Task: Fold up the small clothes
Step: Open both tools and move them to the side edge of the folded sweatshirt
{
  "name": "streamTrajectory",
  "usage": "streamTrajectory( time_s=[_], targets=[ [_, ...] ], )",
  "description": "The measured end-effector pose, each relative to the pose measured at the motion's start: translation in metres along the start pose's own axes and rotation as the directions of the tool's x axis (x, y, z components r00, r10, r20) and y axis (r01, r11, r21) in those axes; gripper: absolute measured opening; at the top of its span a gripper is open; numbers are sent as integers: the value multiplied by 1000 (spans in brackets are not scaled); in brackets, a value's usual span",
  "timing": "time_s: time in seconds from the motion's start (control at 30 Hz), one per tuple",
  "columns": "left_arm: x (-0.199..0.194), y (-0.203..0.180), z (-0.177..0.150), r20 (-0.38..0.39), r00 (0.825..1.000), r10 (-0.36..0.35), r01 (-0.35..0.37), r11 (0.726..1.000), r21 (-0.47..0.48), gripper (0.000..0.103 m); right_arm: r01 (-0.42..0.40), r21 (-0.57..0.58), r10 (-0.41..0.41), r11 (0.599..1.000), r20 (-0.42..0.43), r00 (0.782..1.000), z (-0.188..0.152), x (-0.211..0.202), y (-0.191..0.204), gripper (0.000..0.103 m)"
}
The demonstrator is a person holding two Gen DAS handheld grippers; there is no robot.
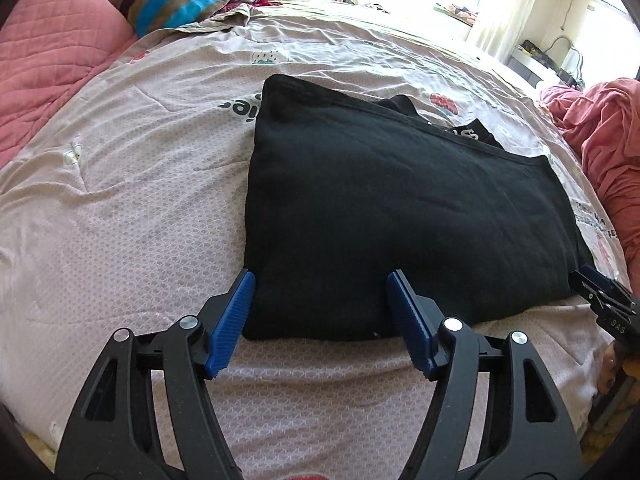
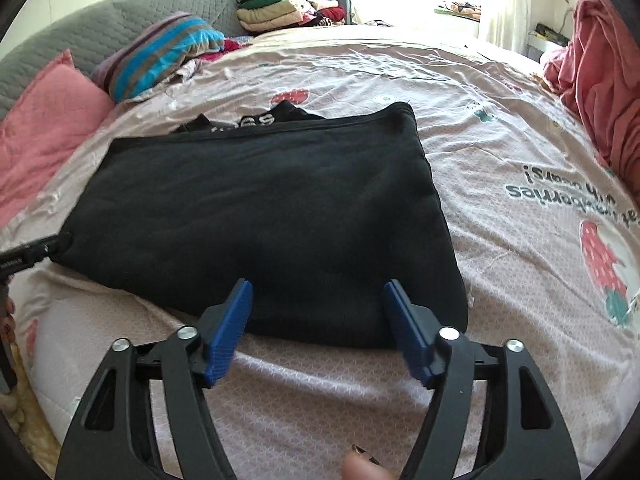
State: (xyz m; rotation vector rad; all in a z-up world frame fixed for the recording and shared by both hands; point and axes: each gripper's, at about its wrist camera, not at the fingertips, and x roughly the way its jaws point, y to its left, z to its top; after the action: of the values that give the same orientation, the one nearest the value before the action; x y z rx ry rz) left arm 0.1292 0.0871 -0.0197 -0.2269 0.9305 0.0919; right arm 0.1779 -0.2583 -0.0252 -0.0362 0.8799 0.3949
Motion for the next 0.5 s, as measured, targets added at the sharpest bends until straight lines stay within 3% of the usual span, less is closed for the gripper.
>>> streamTrajectory(
  time_s=[0.1,0.27,0.5],
  targets=[
    [-6,2,-1,1,1000,-8,8,1000,-8,65,-14,11,14,1000,16,1000,-2,-8,-1,74],
    [-13,0,-5,7,1000,-9,9,1000,-2,70,-13,1,13,1000,61,998,-4,-21,4,93],
    [-23,-2,-9,17,1000,-12,12,1000,-4,91,-23,-7,23,1000,95,995,-6,-37,6,98]
  ],
)
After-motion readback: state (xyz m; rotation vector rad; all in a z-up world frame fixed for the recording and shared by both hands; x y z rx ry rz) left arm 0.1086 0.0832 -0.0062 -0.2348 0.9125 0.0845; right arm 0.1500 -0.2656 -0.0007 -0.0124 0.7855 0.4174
